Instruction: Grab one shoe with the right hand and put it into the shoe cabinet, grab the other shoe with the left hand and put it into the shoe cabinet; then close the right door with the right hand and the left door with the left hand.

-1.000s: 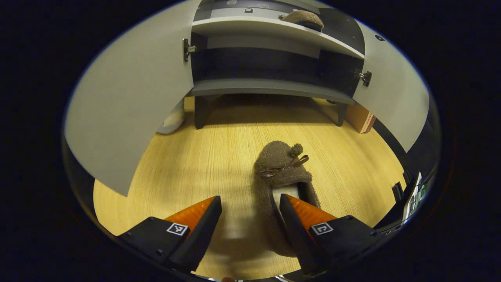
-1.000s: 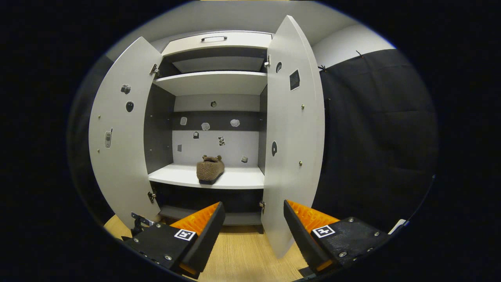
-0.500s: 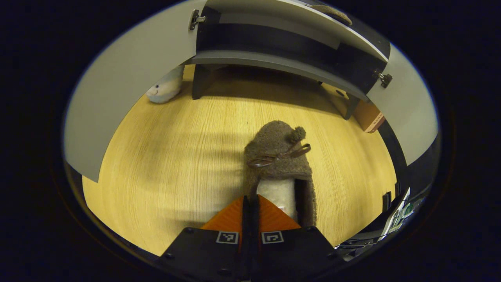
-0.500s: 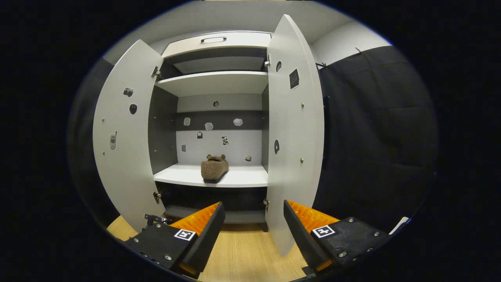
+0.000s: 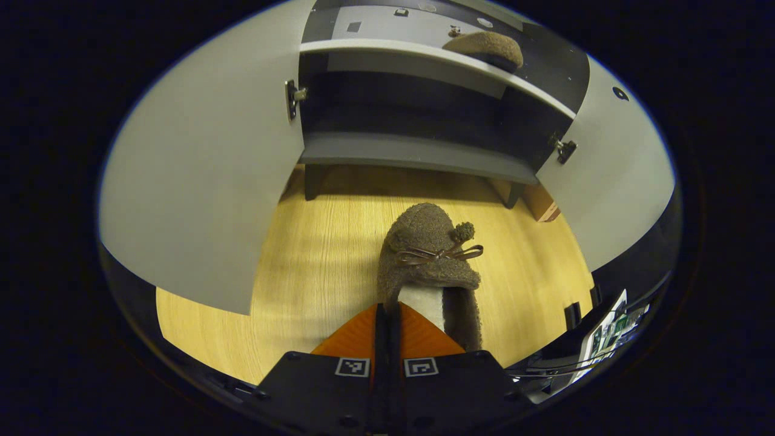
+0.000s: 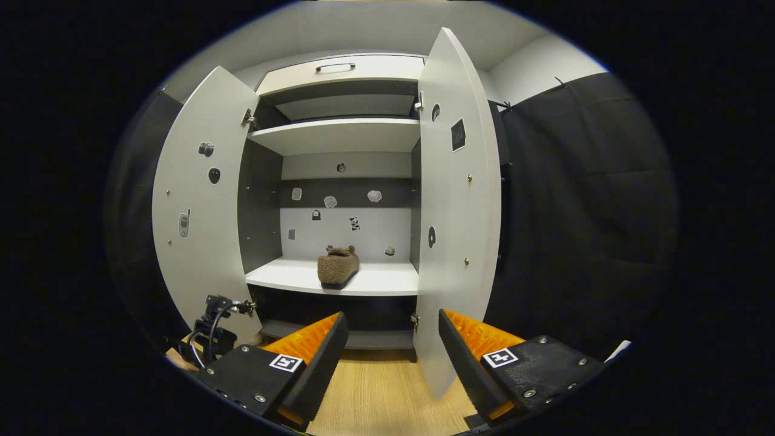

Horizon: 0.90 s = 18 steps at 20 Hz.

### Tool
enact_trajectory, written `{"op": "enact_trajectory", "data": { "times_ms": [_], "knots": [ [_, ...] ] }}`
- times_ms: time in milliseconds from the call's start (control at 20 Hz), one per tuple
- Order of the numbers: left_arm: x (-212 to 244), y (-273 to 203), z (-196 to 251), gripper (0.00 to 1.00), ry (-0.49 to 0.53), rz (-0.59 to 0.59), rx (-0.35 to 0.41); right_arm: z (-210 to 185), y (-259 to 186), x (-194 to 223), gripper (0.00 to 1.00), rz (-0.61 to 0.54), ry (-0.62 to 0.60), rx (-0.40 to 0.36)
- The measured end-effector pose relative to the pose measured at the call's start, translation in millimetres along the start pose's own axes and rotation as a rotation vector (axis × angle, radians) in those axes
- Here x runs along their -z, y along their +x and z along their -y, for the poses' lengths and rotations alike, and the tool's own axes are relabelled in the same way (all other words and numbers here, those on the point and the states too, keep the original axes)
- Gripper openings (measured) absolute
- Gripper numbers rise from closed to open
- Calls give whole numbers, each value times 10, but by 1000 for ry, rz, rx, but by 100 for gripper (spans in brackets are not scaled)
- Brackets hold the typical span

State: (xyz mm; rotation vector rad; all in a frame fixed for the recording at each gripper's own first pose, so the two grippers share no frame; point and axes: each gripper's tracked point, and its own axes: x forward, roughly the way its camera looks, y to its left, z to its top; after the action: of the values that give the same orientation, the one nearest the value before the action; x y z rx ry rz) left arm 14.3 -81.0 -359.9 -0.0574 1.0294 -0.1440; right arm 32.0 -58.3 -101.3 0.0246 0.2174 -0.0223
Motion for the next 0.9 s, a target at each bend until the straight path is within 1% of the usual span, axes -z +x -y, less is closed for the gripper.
{"op": "enact_trajectory", "data": {
  "times_ms": [150,300,500,550,750,900],
  "knots": [
    [-443,-336,21,7,-11,60,-7,-15,8,-56,92,9,17,-23],
    [-857,-640,58,7,1,126,-20,-47,27,-91,92,17,8,-48],
    [-1347,-974,159,7,12,214,-17,-72,12,-115,92,21,6,-75],
    [-1486,-1007,178,7,24,232,-16,-80,13,-125,92,22,7,-80],
    [-2020,-1117,164,7,-2,293,-31,-96,6,-177,92,31,-1,-91],
    [-2453,-1165,150,6,5,337,-45,-113,23,-242,92,41,1,-96]
  ]
}}
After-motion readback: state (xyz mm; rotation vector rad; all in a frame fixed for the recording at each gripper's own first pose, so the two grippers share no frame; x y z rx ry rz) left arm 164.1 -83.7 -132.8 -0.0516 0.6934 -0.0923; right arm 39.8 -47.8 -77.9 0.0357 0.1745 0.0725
